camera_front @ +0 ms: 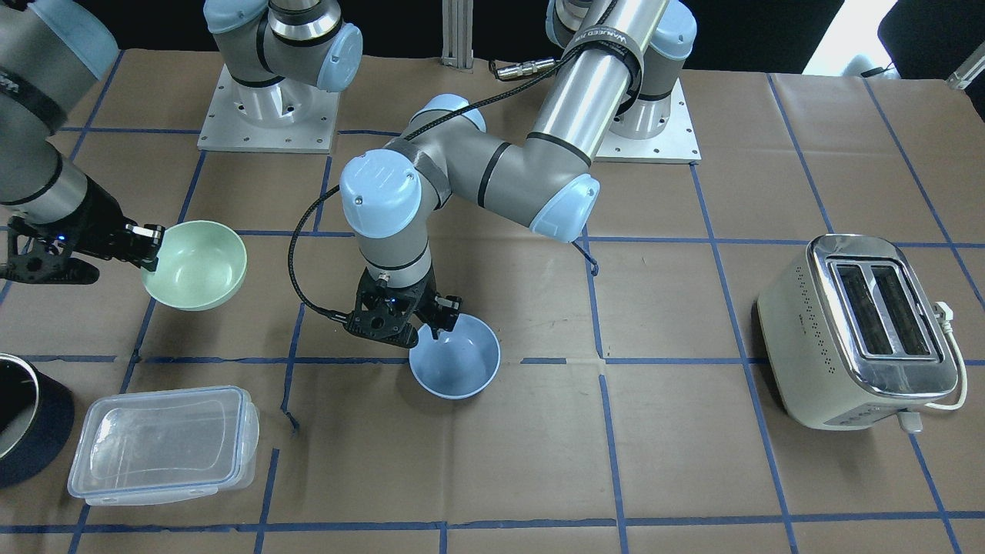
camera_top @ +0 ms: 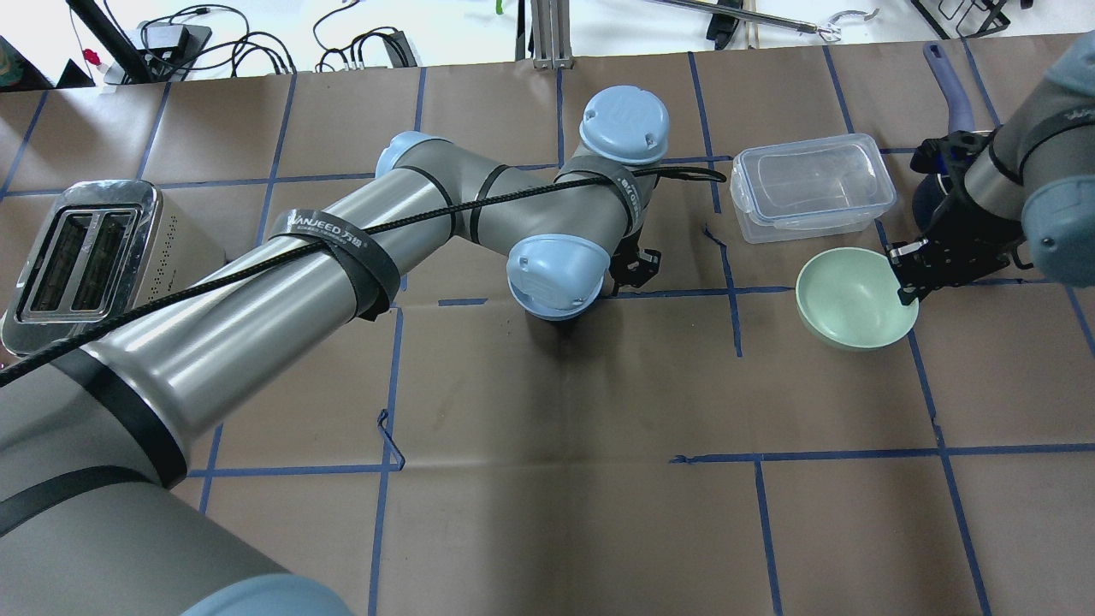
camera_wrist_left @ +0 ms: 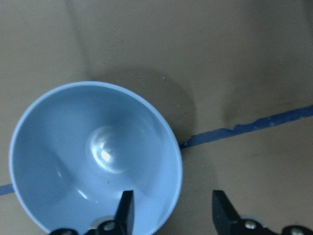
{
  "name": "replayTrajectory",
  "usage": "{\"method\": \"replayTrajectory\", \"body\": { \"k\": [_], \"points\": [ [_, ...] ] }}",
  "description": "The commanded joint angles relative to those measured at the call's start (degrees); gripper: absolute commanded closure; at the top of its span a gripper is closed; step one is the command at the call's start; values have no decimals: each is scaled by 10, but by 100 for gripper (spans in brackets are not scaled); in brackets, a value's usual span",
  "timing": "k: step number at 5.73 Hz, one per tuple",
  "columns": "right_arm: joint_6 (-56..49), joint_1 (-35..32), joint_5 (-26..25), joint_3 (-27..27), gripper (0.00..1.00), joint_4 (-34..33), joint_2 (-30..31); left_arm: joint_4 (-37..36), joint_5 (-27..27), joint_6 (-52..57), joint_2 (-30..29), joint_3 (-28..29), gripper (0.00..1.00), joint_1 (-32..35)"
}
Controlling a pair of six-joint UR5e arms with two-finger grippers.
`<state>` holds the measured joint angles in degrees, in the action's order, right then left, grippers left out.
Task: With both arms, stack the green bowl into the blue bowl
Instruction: 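Carry blue bowl to table center with left while right lifts green bowl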
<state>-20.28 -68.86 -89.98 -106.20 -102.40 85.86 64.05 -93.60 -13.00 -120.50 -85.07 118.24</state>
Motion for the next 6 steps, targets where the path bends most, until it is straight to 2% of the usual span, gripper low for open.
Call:
{"method": "replayTrajectory", "body": {
  "k": [1, 2, 3, 4, 6],
  "points": [
    [2, -2, 1, 116, 99, 140, 3, 87, 2, 59, 90, 2, 2, -42],
    [23, -13, 5, 115, 99, 136, -1, 150, 2, 95, 153, -4, 2, -95],
    [66, -66, 8, 115, 99, 112, -6, 215, 6, 151, 221, -5, 2, -170],
    [134, -131, 11, 117, 99, 61, -36, 228, 21, 153, 256, -7, 2, -212],
    [309, -252, 66, 123, 99, -44, -92, 265, 38, 152, 272, -3, 2, -249]
  ]
}}
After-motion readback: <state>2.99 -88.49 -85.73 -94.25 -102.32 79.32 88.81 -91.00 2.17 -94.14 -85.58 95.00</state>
